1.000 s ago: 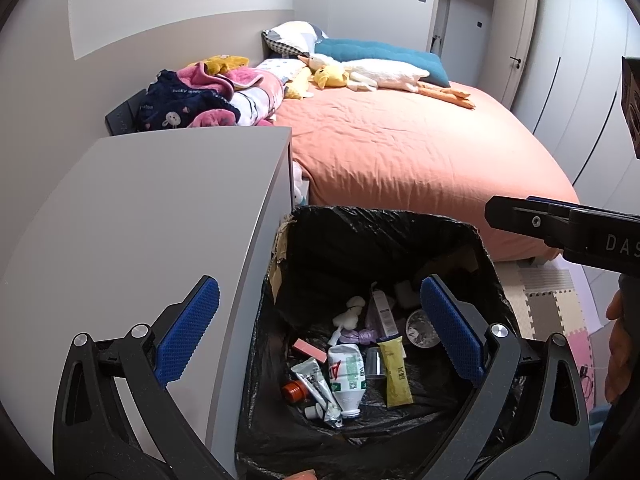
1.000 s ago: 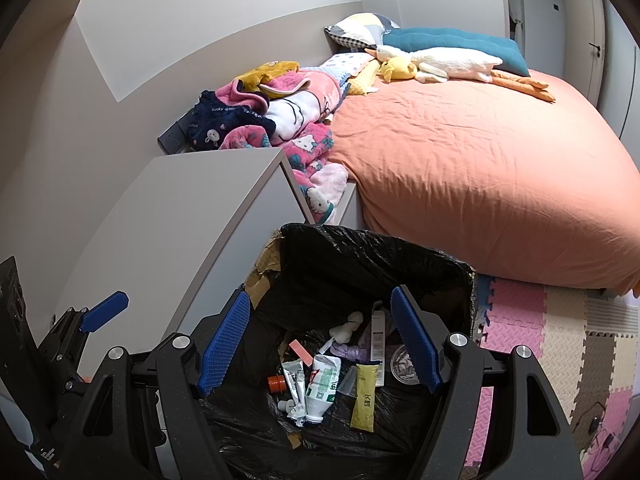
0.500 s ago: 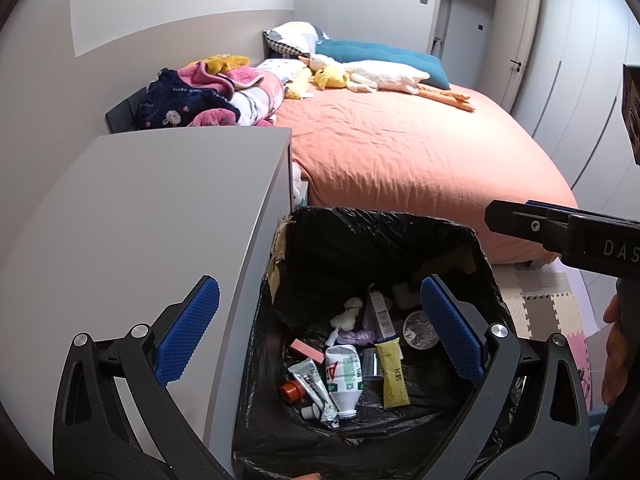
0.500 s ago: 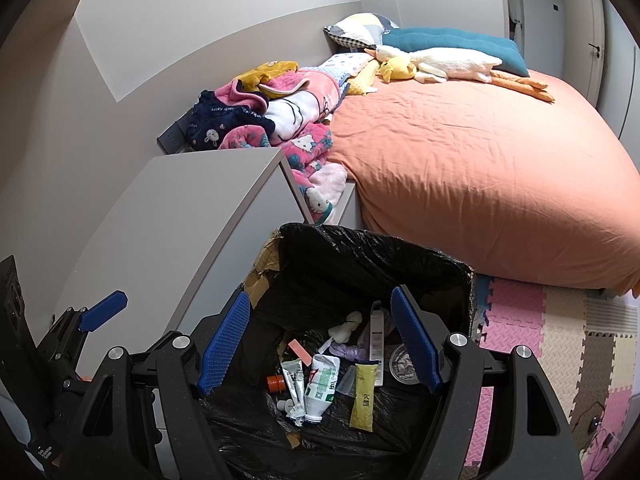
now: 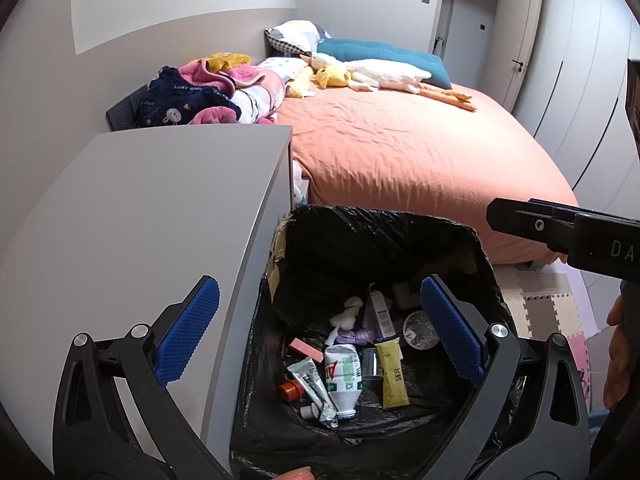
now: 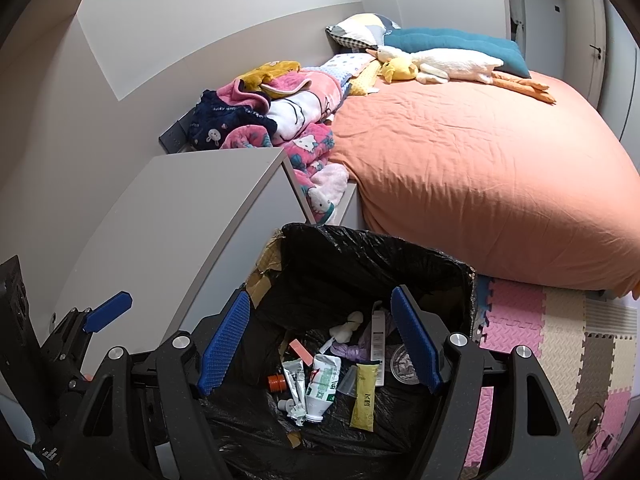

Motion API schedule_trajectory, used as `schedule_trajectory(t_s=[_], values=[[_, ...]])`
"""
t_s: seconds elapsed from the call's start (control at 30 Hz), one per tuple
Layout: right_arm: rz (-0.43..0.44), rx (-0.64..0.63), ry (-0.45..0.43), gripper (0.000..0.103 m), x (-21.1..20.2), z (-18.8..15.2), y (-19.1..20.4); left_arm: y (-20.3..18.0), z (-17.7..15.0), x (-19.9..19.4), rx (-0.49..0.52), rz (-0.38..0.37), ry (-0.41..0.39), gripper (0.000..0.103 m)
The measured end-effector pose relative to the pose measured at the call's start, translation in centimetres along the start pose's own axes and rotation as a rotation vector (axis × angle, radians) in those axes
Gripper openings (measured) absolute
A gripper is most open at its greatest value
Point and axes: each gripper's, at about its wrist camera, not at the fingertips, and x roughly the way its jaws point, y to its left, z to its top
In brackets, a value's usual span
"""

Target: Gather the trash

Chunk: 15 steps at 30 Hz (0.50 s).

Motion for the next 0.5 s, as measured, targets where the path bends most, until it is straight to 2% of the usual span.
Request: schedule_trajectory(t_s=[0.5], values=[[0.001,-0.003,0.0,0.074,-0.25,0.1,-0.04,-0.42,0.06,0.17,0.02,0.018,0.016,0.097]])
